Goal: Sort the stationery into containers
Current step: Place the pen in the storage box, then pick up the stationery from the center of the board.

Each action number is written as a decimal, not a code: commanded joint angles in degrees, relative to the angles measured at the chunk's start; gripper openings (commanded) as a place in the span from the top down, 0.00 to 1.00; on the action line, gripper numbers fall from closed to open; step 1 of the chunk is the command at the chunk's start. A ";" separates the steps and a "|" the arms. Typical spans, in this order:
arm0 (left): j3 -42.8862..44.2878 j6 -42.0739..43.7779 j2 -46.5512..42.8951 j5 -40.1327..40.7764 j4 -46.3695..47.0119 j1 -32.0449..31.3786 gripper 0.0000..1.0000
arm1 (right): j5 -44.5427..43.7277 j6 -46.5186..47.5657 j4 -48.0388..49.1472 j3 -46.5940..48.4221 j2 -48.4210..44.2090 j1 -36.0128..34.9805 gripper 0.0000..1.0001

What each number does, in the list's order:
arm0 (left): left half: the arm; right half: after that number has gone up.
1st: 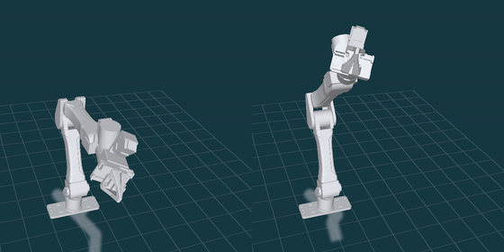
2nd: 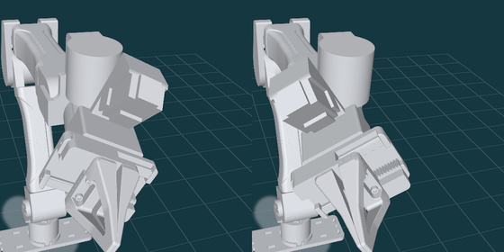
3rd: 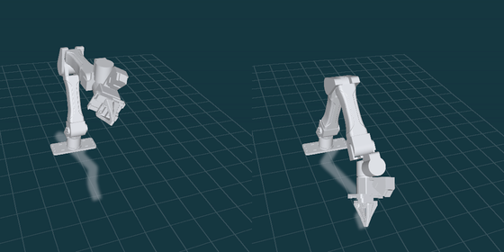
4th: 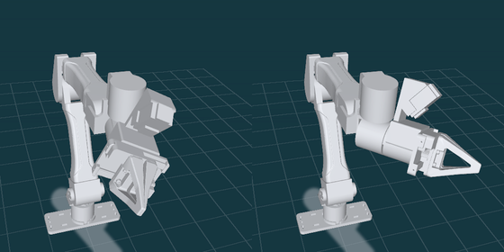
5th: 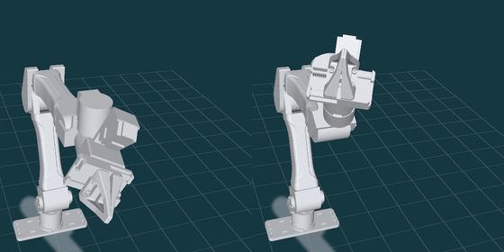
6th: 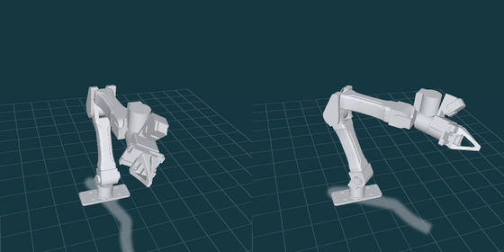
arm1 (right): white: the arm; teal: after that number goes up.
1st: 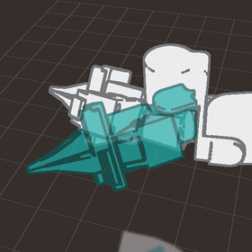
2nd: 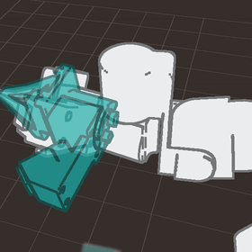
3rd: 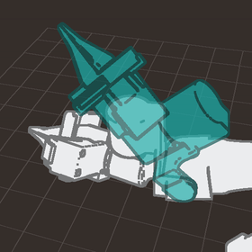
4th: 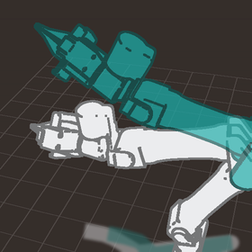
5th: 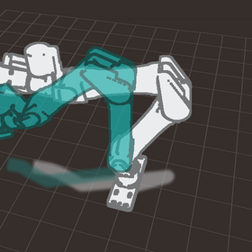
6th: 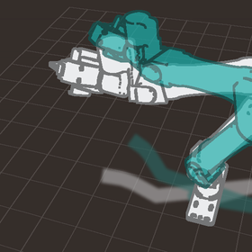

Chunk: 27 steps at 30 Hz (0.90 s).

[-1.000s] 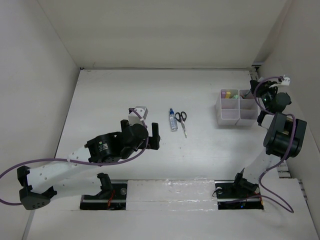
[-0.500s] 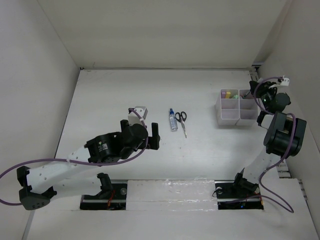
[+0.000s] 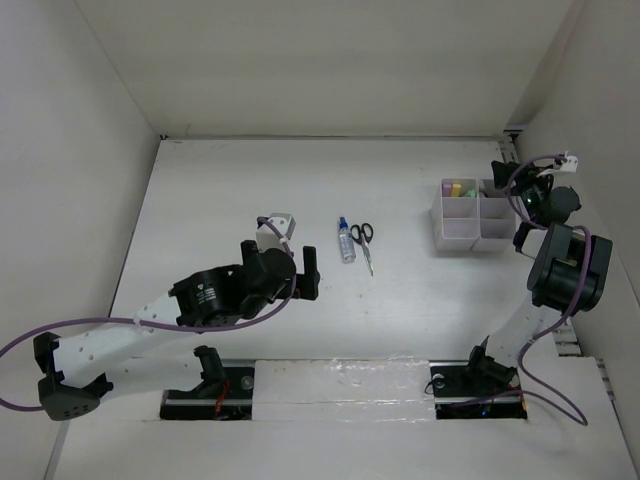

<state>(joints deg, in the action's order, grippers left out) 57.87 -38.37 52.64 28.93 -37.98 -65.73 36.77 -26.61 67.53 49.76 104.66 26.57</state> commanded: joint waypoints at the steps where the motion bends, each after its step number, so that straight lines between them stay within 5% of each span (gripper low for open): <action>1: -0.21 0.66 -1.05 0.60 1.41 0.08 0.01 | 1.37 -0.02 5.33 -0.19 -0.25 0.24 0.35; 3: -0.21 0.66 -0.53 0.60 1.41 0.08 0.01 | 1.90 -0.55 6.21 -0.19 -0.86 0.24 0.30; 7: -0.21 0.66 0.00 0.60 1.41 0.08 0.01 | -1.61 -1.87 6.13 -1.67 -6.37 -1.86 0.00; 11: -0.21 0.66 0.00 1.13 1.41 0.08 0.01 | -11.61 3.03 -3.95 -5.19 -16.37 -5.55 0.00; 19: 0.32 -1.09 0.53 3.50 -0.17 0.08 0.01 | -46.76 9.04 -49.04 -3.27 -37.50 -20.76 0.00; 27: 0.32 -2.15 0.53 5.08 -1.22 0.08 0.01 | -47.41 7.54 -60.31 -6.87 -45.07 -24.01 0.00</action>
<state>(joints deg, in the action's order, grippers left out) 57.76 -39.46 53.21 31.79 -38.04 -65.73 -6.83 -19.62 15.18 43.57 60.64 3.75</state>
